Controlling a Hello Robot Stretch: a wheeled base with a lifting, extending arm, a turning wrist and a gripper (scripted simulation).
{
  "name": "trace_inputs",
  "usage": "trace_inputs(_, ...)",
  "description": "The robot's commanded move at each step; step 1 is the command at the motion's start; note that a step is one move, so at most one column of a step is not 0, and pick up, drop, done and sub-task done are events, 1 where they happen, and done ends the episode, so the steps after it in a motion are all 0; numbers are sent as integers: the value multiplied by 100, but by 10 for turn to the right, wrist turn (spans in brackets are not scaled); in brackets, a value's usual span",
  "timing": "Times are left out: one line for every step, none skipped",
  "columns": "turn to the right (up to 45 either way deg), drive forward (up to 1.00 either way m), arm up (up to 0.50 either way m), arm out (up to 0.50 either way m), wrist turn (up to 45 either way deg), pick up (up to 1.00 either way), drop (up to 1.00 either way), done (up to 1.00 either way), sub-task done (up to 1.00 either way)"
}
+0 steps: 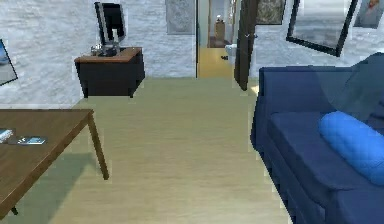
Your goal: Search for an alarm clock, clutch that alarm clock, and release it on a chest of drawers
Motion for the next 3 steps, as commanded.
trace_inputs(0,100,0,0,0,0,0,0,0)
trace_inputs(0,100,0,0,0,0,0,0,0)
trace_inputs(-30,0,0,0,0,0,0,0,0)
